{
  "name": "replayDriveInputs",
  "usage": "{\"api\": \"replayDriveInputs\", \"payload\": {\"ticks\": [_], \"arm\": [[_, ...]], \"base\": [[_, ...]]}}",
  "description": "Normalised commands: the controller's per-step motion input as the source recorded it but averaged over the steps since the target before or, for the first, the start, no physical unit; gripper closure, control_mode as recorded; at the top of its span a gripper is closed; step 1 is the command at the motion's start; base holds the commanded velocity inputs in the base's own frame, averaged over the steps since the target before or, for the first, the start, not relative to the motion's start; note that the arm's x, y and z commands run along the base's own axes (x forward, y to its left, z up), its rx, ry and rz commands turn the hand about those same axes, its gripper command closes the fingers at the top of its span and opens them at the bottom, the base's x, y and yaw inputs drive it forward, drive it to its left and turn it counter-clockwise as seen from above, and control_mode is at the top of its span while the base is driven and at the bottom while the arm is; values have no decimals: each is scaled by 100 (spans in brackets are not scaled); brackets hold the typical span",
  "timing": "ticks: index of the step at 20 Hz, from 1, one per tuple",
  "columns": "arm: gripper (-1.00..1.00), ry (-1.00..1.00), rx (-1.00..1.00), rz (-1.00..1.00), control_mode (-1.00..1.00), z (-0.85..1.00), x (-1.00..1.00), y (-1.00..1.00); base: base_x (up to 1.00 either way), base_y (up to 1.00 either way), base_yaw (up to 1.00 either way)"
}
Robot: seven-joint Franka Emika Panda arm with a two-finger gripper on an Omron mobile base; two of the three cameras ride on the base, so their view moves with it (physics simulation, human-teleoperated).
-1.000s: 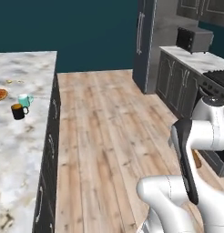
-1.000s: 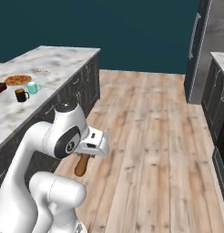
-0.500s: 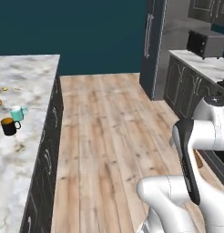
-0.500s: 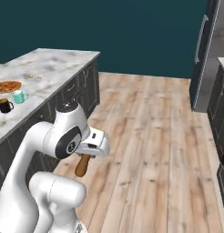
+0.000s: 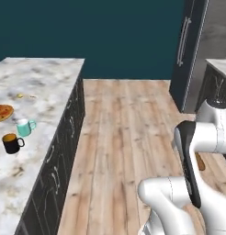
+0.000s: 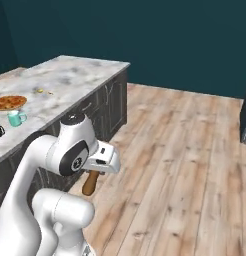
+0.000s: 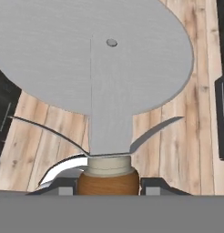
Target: Take the pizza cutter from the drawer on the left and place it on the dining counter for cutting.
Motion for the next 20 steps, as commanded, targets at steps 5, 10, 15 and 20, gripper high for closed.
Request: {"api": "replayDriveInputs", "payload": {"ticks": [5,10,15,20], "arm": [[100,0,0,0,100,0,0,0],[100,0,0,0,100,0,0,0],[100,0,0,0,100,0,0,0],[100,0,0,0,100,0,0,0]], "base": [[70,-65,40],[73,-66,41],[92,-39,45],[63,-33,58]]}}
